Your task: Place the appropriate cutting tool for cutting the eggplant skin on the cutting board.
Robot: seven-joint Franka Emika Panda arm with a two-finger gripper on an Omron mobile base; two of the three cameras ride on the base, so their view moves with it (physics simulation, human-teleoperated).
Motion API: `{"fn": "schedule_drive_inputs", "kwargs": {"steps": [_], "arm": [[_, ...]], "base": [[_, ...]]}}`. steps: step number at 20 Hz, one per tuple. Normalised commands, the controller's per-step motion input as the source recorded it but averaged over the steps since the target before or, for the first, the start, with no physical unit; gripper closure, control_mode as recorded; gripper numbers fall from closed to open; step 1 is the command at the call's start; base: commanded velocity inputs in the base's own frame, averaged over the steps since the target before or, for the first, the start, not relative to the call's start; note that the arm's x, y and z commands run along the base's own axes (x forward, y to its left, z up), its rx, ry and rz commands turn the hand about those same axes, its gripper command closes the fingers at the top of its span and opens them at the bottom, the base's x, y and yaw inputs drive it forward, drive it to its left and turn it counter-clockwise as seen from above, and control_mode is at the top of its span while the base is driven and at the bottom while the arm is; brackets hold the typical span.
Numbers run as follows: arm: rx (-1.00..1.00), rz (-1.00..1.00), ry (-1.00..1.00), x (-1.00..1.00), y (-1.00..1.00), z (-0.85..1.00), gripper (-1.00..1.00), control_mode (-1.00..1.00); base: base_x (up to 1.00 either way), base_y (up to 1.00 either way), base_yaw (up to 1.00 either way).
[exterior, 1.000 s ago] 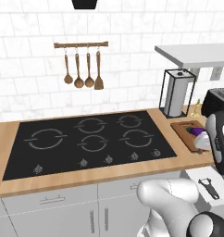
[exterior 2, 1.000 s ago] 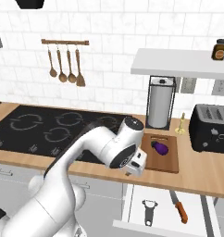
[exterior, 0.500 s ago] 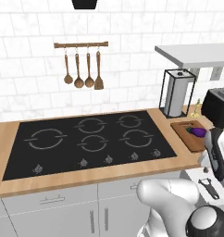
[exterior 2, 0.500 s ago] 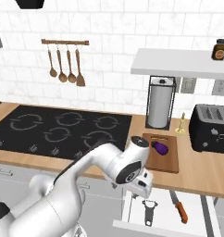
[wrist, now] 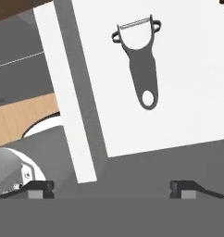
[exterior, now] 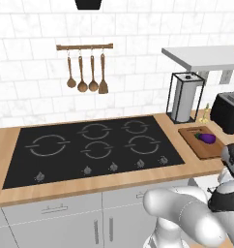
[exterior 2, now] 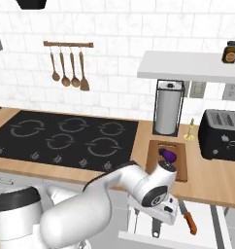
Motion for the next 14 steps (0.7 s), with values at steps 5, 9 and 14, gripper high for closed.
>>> {"fn": "schedule_drive_inputs", "kwargs": {"steps": [5,9,14], "arm": [[0.07,0.08,0.05,0.0,-0.63,-0.47,-1.0,-1.0],[0.06,0.12,0.06,0.0,-0.46,-0.48,-1.0,-1.0],[0.04,0.12,0.04,-0.01,-0.2,-0.56,-1.0,-1.0]], "base": [[0.0,0.0,0.0],[0.0,0.0,0.0],[0.0,0.0,0.0]]}}
